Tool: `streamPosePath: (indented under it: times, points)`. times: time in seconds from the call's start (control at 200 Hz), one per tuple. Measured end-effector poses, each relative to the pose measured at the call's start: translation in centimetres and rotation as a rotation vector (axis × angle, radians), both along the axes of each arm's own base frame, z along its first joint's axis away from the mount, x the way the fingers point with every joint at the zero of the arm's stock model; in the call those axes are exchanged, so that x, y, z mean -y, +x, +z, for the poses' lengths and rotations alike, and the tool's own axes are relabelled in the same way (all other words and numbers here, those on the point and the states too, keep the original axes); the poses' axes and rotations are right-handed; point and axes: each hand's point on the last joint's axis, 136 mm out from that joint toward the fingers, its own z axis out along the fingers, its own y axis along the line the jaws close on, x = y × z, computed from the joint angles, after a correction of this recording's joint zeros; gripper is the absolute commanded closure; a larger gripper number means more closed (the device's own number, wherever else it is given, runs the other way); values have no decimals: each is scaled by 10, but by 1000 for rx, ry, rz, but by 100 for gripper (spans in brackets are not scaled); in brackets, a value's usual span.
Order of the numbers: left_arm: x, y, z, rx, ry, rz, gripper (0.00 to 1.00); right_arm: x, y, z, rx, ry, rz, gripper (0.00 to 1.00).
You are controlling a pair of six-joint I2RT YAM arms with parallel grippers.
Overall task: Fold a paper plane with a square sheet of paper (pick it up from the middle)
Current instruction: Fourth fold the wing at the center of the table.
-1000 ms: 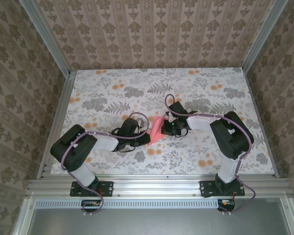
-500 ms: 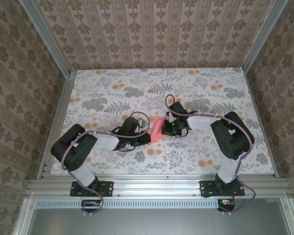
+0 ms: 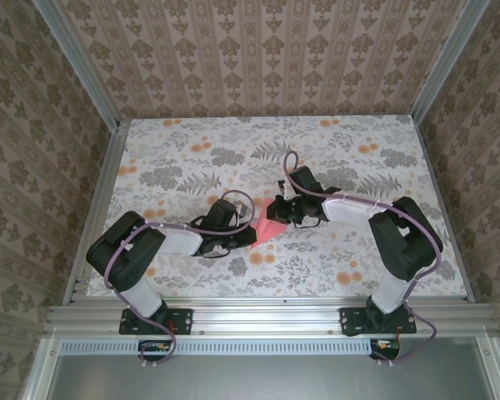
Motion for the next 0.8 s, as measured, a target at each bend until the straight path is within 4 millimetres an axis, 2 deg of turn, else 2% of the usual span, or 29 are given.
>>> streamPosePath:
  times: [0.245,0.8]
  points:
    - [0,0,0,0,0,0,100,-11,0,-29,-74,14,-4,92]
    - [0,0,0,0,1,0,100,-8,6,-51,-92,-27,-20,92]
